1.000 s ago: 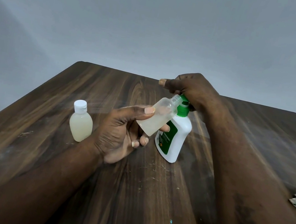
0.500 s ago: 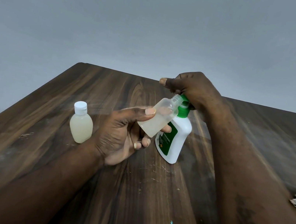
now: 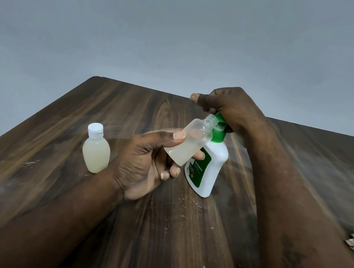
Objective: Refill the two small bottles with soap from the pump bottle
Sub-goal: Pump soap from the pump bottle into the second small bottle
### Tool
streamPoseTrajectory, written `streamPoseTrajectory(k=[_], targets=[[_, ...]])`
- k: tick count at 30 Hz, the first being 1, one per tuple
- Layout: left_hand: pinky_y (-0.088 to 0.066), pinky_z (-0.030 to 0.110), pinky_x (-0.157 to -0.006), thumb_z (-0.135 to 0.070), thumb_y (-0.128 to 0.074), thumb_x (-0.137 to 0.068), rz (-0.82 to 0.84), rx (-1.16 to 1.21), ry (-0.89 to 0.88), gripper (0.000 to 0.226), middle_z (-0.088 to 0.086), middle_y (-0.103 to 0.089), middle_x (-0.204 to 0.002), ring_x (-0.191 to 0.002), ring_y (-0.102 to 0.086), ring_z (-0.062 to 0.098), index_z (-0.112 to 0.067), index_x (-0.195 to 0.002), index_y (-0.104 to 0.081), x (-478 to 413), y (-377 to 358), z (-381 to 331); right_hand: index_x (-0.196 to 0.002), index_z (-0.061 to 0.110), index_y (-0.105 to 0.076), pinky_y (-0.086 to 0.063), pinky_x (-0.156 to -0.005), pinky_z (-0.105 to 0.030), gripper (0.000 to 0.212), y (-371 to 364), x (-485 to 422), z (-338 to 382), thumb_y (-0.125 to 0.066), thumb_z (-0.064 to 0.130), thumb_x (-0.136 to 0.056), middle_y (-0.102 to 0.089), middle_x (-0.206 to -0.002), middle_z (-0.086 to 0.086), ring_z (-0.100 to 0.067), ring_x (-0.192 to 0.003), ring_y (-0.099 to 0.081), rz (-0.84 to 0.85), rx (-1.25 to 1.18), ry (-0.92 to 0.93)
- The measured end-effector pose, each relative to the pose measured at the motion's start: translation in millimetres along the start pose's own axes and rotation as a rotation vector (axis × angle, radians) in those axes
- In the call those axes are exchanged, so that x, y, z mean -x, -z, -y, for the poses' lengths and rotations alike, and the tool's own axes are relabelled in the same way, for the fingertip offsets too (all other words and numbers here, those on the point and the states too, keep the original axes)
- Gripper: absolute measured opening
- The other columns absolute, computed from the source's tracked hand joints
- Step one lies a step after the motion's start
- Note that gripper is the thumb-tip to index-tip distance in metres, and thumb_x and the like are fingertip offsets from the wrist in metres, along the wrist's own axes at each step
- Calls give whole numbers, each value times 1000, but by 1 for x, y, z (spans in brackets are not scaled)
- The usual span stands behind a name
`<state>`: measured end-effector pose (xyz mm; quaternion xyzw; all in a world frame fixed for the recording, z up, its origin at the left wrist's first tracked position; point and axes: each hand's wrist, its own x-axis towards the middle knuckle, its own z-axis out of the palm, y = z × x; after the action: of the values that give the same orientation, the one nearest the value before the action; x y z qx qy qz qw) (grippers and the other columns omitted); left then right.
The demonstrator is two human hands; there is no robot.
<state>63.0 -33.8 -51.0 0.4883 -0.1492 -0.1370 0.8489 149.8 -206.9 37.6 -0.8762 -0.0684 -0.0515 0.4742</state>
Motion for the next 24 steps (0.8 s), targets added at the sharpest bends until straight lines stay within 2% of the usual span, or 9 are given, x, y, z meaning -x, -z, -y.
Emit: streamPoseTrajectory(k=[4, 11, 16, 20, 24], targets=[[-37, 19, -40, -31, -63, -84, -24, 2, 8, 40, 26, -71, -102, -51, -48, 16, -7, -114, -73, -1, 3, 1, -61, 18, -58, -40, -55, -27, 44, -3, 0, -1, -85, 45, -83, -56, -53, 7, -12, -50, -48, 16, 24, -18], [-38, 18, -37, -31, -62, -83, -3, -2, -5, 31, 24, -73, -97, -48, -51, 15, -14, -101, -80, 0, 1, 1, -66, 18, -61, -41, -55, -26, 42, -2, 1, -2, -84, 48, -82, -57, -57, 6, -10, -51, -48, 20, 28, -22], [-38, 19, -40, -30, -60, -84, -4, 7, -10, 30, 25, -73, -99, -50, -49, 16, -14, -101, -81, -1, -1, 1, -79, 13, -65, -43, -63, -32, 41, -1, -1, 1, -85, 49, -81, -57, -67, -2, -16, -61, -49, 12, 13, 20], [-37, 19, -40, -30, -61, -84, -13, 0, 2, 32, 25, -72, -100, -51, -49, 17, -13, -103, -80, -1, 1, 1, -69, 15, -60, -43, -62, -31, 43, -3, -1, 0, -84, 48, -82, -57, -65, 0, -15, -58, -49, 20, 28, -5], [-39, 19, -38, -31, -62, -84, -44, -3, 7, 42, 26, -71, -101, -49, -49, 16, -6, -117, -70, 0, 3, 2, -65, 16, -61, -43, -59, -28, 42, -4, 1, -2, -84, 47, -83, -58, -59, 5, -12, -55, -50, 32, 24, -27]])
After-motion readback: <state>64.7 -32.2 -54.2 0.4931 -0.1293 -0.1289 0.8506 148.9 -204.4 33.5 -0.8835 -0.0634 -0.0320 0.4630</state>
